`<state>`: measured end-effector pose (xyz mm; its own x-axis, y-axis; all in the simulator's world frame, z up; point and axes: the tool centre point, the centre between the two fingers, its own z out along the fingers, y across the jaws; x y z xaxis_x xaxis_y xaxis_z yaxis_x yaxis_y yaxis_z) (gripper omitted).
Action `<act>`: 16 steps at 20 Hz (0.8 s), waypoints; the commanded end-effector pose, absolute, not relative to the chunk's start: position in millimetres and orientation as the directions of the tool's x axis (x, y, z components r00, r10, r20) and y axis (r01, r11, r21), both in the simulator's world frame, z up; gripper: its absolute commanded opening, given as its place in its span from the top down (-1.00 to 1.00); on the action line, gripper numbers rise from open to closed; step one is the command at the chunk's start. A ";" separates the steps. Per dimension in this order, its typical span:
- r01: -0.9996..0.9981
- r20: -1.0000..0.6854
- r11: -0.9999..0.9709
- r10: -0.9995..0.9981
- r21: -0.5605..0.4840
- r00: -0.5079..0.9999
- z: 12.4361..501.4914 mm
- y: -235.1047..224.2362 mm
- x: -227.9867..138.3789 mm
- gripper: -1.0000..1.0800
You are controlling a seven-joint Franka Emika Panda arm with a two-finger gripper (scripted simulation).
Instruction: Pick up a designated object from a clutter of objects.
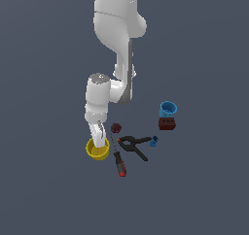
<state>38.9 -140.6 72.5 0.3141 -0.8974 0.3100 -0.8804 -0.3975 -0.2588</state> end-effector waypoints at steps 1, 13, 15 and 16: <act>-0.880 0.310 -0.398 -0.897 -0.259 0.314 72.2 -140.7 39.6 1.00; -0.880 0.311 -0.398 -0.897 -0.260 0.314 74.3 -141.2 38.9 1.00; -0.880 0.311 -0.398 -0.897 -0.260 0.314 77.4 -142.2 37.5 1.00; -0.880 0.311 -0.398 -0.897 -0.260 0.314 79.6 -142.9 36.5 1.00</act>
